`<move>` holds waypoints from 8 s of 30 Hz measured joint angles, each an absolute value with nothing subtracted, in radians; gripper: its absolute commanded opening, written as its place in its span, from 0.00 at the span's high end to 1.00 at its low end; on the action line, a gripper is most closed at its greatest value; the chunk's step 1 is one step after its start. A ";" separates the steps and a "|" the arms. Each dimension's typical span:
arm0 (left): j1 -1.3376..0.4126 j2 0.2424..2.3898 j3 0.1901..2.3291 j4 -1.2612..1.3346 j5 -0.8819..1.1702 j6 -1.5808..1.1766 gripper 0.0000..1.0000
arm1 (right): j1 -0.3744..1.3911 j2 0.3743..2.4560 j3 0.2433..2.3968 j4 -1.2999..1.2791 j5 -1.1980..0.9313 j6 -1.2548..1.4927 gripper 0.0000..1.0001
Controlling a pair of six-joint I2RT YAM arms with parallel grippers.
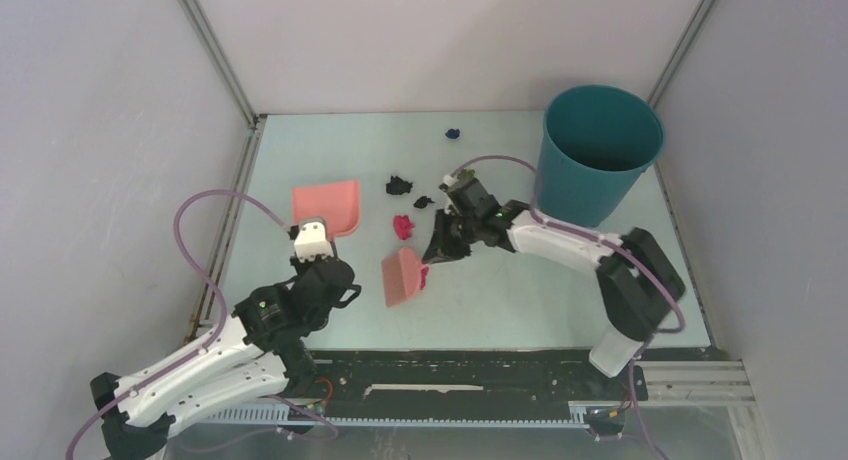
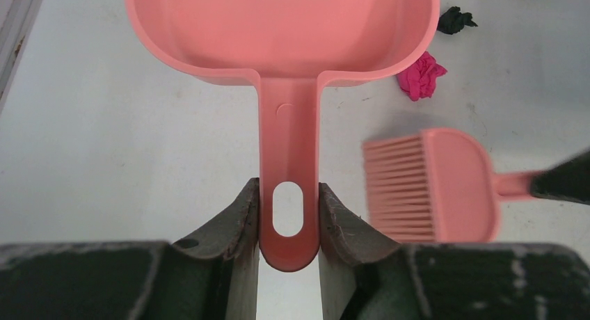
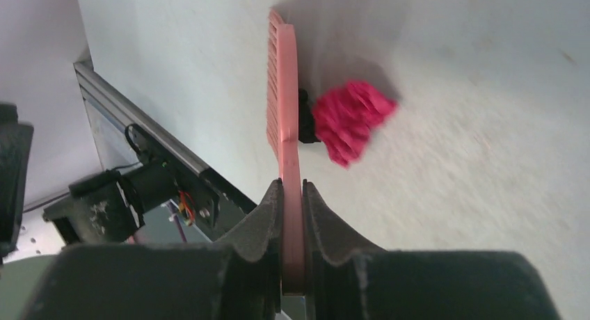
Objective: Sweep away the paper scraps from the table
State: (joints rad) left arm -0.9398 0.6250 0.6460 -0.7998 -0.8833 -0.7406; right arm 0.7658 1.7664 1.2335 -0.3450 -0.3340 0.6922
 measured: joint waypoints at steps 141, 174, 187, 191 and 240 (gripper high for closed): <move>-1.172 1.401 0.900 -0.777 -0.138 -0.398 1.00 | 0.609 1.769 1.642 -1.145 0.043 -0.303 1.00; -1.172 1.299 0.804 -0.546 -0.342 -0.436 1.00 | 0.527 1.606 1.731 -1.154 -0.199 -0.243 1.00; -1.171 1.340 0.810 -0.535 -0.341 -0.437 1.00 | 0.412 1.510 1.692 -1.163 -0.264 -0.244 1.00; -1.172 1.340 0.814 -0.591 -0.297 -0.437 1.00 | 0.412 1.526 1.675 -1.162 -0.191 -0.250 1.00; -1.162 1.517 0.865 -0.398 -0.292 -0.361 1.00 | 0.584 1.651 1.642 -1.205 0.049 -0.304 1.00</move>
